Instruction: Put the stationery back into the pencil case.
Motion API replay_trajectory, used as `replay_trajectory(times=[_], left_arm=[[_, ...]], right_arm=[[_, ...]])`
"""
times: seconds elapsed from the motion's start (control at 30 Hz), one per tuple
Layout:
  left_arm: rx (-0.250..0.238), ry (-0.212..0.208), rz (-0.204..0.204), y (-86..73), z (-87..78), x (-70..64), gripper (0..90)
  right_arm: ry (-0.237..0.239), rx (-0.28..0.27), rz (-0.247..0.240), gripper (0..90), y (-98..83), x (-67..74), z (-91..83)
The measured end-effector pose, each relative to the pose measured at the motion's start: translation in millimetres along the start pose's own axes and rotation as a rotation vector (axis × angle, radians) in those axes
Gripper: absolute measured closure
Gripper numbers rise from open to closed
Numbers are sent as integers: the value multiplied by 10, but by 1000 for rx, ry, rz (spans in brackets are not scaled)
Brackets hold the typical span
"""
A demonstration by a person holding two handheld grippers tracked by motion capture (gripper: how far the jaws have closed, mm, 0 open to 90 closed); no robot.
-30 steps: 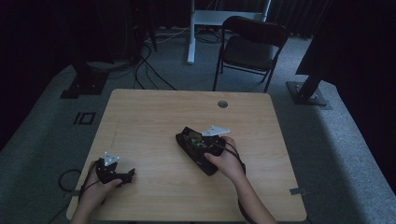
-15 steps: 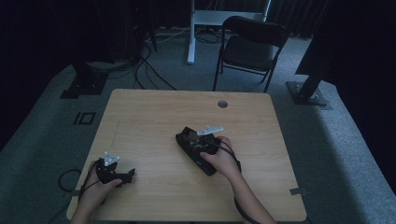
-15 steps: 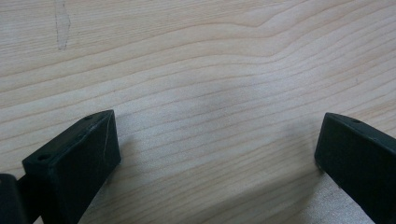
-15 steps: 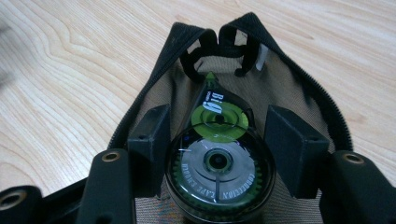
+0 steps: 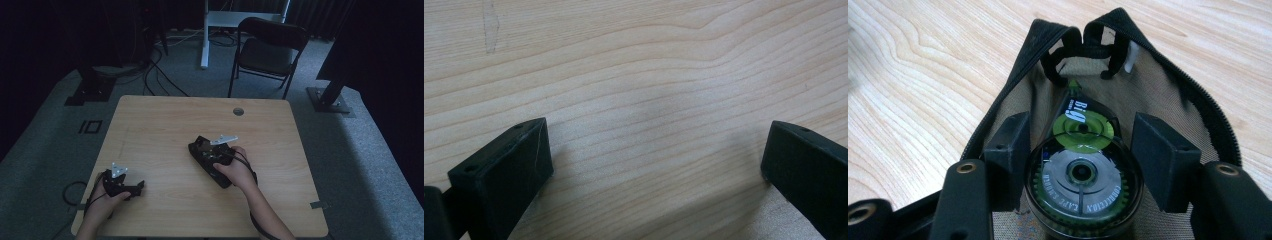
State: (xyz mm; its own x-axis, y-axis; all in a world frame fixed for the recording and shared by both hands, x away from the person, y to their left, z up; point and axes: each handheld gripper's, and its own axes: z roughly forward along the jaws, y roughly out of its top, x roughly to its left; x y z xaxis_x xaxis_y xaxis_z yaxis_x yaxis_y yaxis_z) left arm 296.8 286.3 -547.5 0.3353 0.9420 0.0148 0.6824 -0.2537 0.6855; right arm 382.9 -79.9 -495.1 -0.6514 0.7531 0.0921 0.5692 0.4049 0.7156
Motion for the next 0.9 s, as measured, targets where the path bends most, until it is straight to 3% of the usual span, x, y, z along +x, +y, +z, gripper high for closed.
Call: replay_trajectory(times=[0.27, 0.47, 0.9], left_arm=[[0, 0, 0, 0, 0, 0, 2], [0, 0, 0, 0, 0, 0, 2], [0, 0, 0, 0, 0, 0, 2]], right_arm=[[23, 14, -1, 406, -10, 5, 27], [23, -9, -11, 342, -9, 2, 23], [43, -39, 25, 294, -22, -35, -45]])
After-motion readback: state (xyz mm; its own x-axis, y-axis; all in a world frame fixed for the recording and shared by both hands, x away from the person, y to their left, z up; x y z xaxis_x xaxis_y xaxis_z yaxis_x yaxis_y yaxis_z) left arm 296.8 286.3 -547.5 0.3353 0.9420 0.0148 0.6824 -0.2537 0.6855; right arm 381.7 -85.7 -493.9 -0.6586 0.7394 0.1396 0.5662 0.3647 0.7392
